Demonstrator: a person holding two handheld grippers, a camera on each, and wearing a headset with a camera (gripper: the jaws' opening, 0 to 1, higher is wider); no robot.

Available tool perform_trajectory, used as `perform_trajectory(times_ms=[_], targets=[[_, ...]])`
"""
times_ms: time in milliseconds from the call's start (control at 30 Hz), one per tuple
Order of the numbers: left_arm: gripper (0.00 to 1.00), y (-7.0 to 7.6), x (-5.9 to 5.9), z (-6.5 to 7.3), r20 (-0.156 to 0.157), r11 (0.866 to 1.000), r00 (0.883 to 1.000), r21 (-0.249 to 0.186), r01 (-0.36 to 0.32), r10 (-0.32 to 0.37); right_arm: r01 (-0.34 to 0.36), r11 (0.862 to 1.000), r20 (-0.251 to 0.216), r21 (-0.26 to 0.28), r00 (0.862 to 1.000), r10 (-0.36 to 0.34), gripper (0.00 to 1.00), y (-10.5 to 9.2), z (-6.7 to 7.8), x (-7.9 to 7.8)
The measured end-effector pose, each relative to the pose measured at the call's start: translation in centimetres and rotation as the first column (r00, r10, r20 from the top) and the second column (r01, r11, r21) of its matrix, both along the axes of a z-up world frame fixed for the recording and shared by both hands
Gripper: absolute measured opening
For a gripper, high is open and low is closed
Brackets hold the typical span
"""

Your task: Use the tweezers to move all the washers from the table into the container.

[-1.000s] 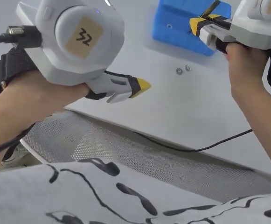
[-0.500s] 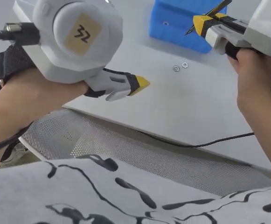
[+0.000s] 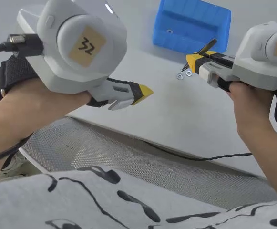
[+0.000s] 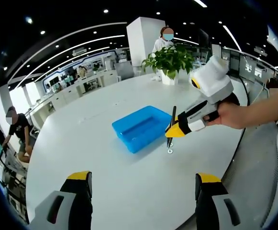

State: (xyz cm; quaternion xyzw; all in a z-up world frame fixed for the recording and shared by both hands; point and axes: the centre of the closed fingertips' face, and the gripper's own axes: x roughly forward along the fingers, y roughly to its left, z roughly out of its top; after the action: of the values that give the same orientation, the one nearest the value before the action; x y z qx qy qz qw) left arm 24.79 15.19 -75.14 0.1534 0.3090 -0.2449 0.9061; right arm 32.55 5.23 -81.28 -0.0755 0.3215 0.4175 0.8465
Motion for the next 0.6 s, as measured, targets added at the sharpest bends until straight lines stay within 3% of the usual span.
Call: perform_trajectory(times_ms=[267,600], targets=[[0.91,0.08,-0.07,-0.09,-0.004,1.0,1.0,0.005,0.001,-0.001,0.003,1.0,-0.021,-0.017,1.0,-0.004,0.04,-0.17,-0.98,-0.15],[0.91,-0.22,-0.2,-0.09,-0.006,1.0,1.0,0.01,0.006,-0.006,-0.009,1.0,0.025,-0.029,1.0,0.01,0.04,0.08,-0.88,-0.12]])
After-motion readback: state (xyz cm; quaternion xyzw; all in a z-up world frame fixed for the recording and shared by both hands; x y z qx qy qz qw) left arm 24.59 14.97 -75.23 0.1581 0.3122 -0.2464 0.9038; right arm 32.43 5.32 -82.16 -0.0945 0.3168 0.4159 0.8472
